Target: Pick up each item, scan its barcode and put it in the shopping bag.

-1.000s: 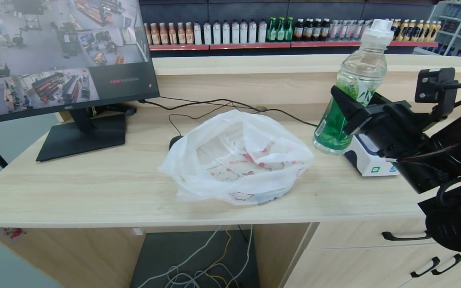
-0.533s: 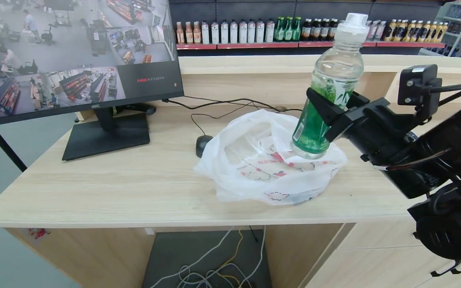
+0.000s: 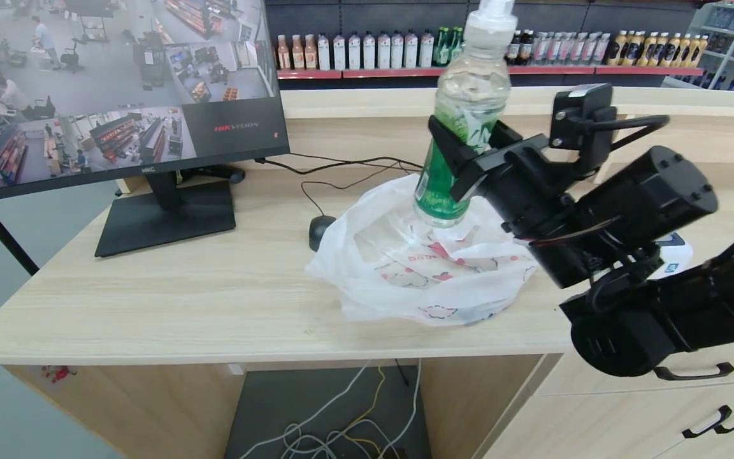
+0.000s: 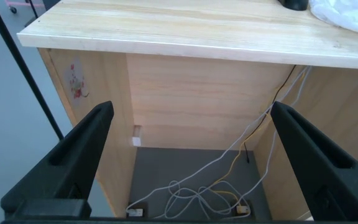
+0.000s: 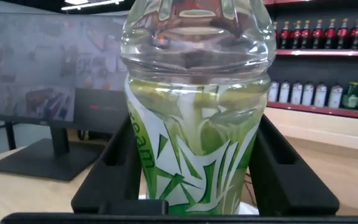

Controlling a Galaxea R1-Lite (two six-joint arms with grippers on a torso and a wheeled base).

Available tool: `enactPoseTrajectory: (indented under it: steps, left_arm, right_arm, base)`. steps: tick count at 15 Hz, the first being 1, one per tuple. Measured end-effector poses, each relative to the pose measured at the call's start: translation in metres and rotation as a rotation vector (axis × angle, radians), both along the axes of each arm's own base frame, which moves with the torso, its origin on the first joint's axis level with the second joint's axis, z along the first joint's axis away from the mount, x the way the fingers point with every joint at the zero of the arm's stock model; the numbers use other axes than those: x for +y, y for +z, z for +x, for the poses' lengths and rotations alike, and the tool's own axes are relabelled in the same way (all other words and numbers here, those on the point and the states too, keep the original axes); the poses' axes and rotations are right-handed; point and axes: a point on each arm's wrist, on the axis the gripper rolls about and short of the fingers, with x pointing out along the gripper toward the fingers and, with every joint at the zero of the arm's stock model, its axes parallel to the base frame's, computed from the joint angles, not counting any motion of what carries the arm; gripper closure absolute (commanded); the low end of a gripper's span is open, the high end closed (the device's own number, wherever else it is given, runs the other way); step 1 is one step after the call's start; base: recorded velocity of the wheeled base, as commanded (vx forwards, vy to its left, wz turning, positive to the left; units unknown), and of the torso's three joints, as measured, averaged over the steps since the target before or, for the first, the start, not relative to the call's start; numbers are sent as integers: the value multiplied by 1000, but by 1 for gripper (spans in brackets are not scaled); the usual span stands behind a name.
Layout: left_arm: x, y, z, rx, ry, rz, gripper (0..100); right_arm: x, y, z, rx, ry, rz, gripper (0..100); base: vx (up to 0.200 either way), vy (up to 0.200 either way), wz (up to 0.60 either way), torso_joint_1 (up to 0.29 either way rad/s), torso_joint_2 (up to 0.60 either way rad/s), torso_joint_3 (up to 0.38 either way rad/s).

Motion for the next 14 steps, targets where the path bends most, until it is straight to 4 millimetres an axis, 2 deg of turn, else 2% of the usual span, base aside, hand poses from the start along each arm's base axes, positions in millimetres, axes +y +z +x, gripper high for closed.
enactPoseTrajectory:
  steps: [5,8,14]
  left_arm:
    - [0,0,0,0,0,1,0]
    - [0,0,0,0,1,0,0]
    - [0,0,0,0,1,1,0]
  right_arm:
    - [32,-25,23,50,-30,30,100]
    - [40,-37,35,61,-39,29,100]
    - [54,-66,45,89,-46,-41,100]
  base:
    - [0,0,0,0,0,0]
    - [0,0,0,0,0,0]
    - [0,0,0,0,0,0]
